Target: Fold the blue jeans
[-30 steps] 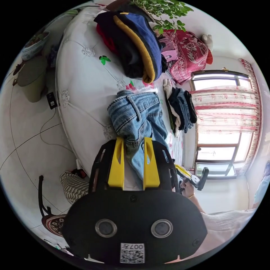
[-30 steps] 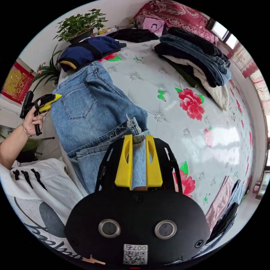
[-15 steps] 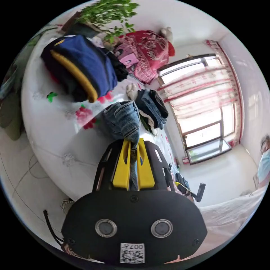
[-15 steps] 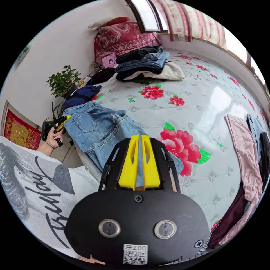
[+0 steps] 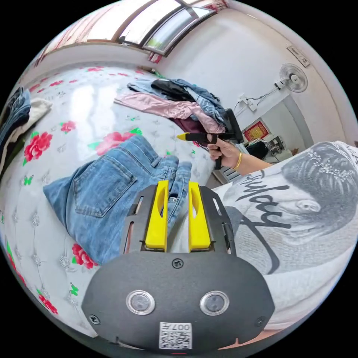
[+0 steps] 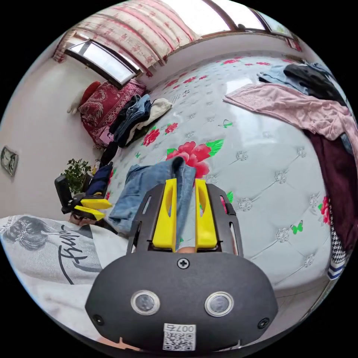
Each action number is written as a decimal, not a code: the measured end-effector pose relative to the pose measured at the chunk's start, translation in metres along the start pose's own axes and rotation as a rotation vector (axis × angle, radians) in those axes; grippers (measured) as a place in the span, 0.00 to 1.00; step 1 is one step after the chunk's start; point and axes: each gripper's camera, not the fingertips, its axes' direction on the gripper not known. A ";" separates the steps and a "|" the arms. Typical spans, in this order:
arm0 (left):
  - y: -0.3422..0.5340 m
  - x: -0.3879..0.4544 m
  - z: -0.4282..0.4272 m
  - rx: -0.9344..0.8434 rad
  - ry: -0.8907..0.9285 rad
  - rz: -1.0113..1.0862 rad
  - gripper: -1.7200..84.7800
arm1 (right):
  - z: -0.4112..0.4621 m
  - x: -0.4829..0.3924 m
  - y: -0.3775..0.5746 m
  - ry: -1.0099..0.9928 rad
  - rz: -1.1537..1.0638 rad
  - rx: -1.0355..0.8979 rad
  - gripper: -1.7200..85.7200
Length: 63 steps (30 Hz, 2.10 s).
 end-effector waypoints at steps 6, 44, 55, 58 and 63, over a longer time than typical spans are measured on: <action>0.047 -0.099 -0.008 0.128 -0.127 -0.411 0.13 | 0.003 0.063 0.009 -0.204 0.168 -0.080 0.13; 0.053 -0.245 0.097 -0.083 -0.342 -0.474 0.15 | 0.279 -0.204 -0.213 -0.128 -0.530 -0.767 0.08; 0.078 -0.365 0.010 0.090 0.036 -0.656 0.20 | 0.032 -0.017 -0.177 -0.219 -0.100 -0.391 0.15; 0.061 -0.387 0.026 0.049 0.113 -0.632 0.20 | -0.011 0.057 -0.119 -0.236 0.133 -0.344 0.16; 0.043 -0.409 0.024 -0.077 0.060 -0.597 0.15 | 0.019 0.078 -0.055 -0.400 0.230 -0.394 0.15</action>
